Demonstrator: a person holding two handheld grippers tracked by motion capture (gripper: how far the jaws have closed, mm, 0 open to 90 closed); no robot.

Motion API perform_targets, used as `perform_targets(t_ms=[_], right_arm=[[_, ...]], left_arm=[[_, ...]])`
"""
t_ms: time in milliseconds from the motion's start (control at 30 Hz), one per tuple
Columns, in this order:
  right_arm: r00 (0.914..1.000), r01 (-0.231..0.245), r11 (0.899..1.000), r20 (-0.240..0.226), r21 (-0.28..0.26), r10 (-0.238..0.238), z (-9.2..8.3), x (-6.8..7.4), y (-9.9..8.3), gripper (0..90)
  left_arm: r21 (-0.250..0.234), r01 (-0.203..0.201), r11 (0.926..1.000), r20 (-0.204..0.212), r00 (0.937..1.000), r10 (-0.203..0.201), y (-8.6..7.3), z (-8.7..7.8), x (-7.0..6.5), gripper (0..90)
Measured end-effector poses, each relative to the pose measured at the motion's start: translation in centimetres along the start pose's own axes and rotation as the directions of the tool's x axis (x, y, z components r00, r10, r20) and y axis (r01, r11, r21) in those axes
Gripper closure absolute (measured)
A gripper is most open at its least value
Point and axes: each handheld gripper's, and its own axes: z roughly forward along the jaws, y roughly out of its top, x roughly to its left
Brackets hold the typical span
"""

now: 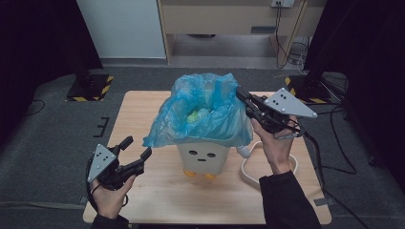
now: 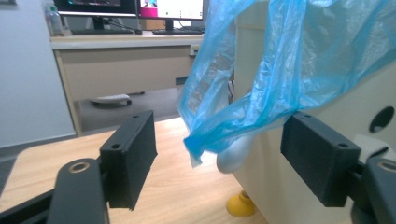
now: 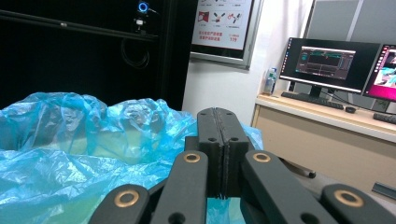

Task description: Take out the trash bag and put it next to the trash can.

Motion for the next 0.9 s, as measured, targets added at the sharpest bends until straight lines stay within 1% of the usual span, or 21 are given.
perform_targets(t_ms=[33,100,200,233,300,333,367,467,567,633,700,800,833,900], right_arm=[[1.0,-0.002,1.0,0.001,0.0,0.002,0.0,0.0,0.0,90.0],[1.0,0.0,1.0,0.001,-0.001,0.0,0.0,0.0,0.0,90.0],[1.0,-0.001,1.0,0.001,0.001,0.001,0.0,0.0,0.0,90.0],[1.0,0.0,1.0,0.003,0.0,0.0,0.0,0.0,0.0,90.0],[1.0,0.0,1.0,0.003,0.0,0.0,-0.1,-0.1,0.0,90.0],[1.0,0.0,1.0,0.003,0.0,0.0,-0.1,-0.1,0.0,90.0],[1.0,0.0,1.0,0.002,-0.001,0.0,-0.1,-0.1,0.0,90.0],[1.0,-0.002,1.0,0.0,-0.003,0.002,-0.1,0.0,0.0,90.0],[1.0,0.0,1.0,-0.001,-0.001,0.0,-0.1,0.0,0.0,90.0],[1.0,0.0,1.0,-0.001,-0.001,0.0,-0.1,0.0,0.0,90.0],[1.0,0.0,1.0,-0.001,-0.002,0.0,-0.1,0.0,0.0,90.0],[1.0,0.001,1.0,-0.003,-0.001,-0.001,-0.1,0.1,0.0,90.0],[1.0,0.001,1.0,-0.004,-0.001,-0.001,-0.1,0.1,0.0,90.0],[1.0,0.001,1.0,-0.005,-0.001,-0.001,-0.1,0.1,0.0,90.0]], left_arm=[[0.002,-0.005,1.0,0.003,1.0,0.005,-0.1,-0.1,0.0,25.1],[-0.002,0.0,1.0,0.013,0.9999,0.0,-0.1,-0.2,0.1,24.2],[-0.026,0.017,0.9995,0.056,0.9983,-0.016,0.0,-0.4,0.2,22.0],[-0.033,0.016,0.9993,0.081,0.9966,-0.013,0.1,-0.5,0.2,21.0],[-0.041,0.002,0.9992,0.093,0.9957,0.001,0.2,-0.7,0.1,19.8],[-0.041,0.007,0.9991,0.102,0.9947,-0.003,0.3,-0.8,0.0,19.0],[-0.045,0.004,0.999,0.104,0.9946,0.0,0.4,-0.8,-0.1,18.7],[-0.053,0.014,0.9985,0.09,0.9959,-0.009,0.6,-0.9,-0.1,18.3],[-0.063,0.025,0.9977,0.058,0.9981,-0.021,1.0,-0.8,0.1,18.6],[-0.074,0.043,0.9963,0.036,0.9985,-0.041,1.2,-0.7,0.3,19.6],[-0.089,0.058,0.9944,0.027,0.9981,-0.056,1.4,-0.5,0.5,19.8],[-0.099,0.06,0.9933,0.009,0.9982,-0.059,2.0,-0.3,0.6,20.1],[-0.103,0.057,0.9931,-0.003,0.9983,-0.058,2.3,-0.3,0.7,20.5],[-0.117,0.064,0.9911,-0.012,0.9978,-0.066,2.8,-0.2,0.8,20.7]])
